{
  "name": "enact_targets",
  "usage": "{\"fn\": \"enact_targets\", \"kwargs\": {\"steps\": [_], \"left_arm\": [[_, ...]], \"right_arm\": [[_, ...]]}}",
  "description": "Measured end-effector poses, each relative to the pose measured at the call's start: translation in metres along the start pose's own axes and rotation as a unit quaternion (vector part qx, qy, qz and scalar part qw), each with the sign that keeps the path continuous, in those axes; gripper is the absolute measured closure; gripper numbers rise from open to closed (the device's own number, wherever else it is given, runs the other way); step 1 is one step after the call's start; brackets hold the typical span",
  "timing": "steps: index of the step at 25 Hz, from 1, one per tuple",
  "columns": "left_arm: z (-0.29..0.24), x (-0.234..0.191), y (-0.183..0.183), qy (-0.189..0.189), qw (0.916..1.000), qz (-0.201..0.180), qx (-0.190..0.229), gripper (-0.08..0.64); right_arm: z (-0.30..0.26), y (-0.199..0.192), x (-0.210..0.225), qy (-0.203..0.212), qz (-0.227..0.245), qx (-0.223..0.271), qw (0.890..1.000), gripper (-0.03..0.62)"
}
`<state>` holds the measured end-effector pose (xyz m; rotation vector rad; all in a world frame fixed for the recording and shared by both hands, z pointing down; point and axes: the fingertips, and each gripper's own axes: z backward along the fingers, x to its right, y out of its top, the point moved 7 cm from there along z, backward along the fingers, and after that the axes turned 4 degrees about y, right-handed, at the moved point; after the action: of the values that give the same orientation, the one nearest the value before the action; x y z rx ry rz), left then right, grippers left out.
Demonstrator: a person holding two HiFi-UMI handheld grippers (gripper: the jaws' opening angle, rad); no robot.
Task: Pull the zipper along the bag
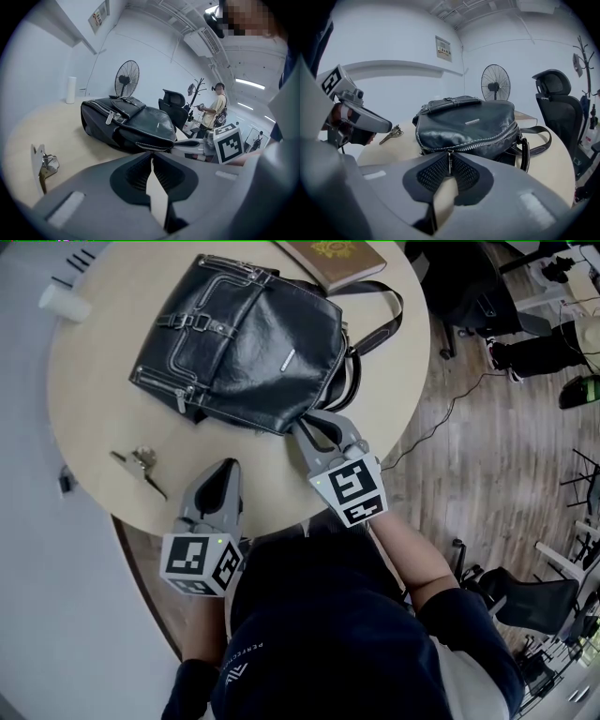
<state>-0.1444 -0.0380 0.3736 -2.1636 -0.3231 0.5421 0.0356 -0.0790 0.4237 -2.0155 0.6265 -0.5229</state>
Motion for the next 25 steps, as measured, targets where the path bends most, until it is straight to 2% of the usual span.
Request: {"fn": "enact_targets", "kwargs": {"steps": [9,25], "left_arm": [[-0.013,0.013,0.006,-0.001,1.0000,-0.001,-0.001,0.514],[-0.039,0.035,0.015,-0.033,0.9994,-0.001,-0.005,0.472]], "right_arm": [[0.007,0.002,0.001,0.023,0.007,-0.026,0.999,0.561],[0.017,0.008,0.002,0.055,-0.002,-0.087,0.995,0.575]]}}
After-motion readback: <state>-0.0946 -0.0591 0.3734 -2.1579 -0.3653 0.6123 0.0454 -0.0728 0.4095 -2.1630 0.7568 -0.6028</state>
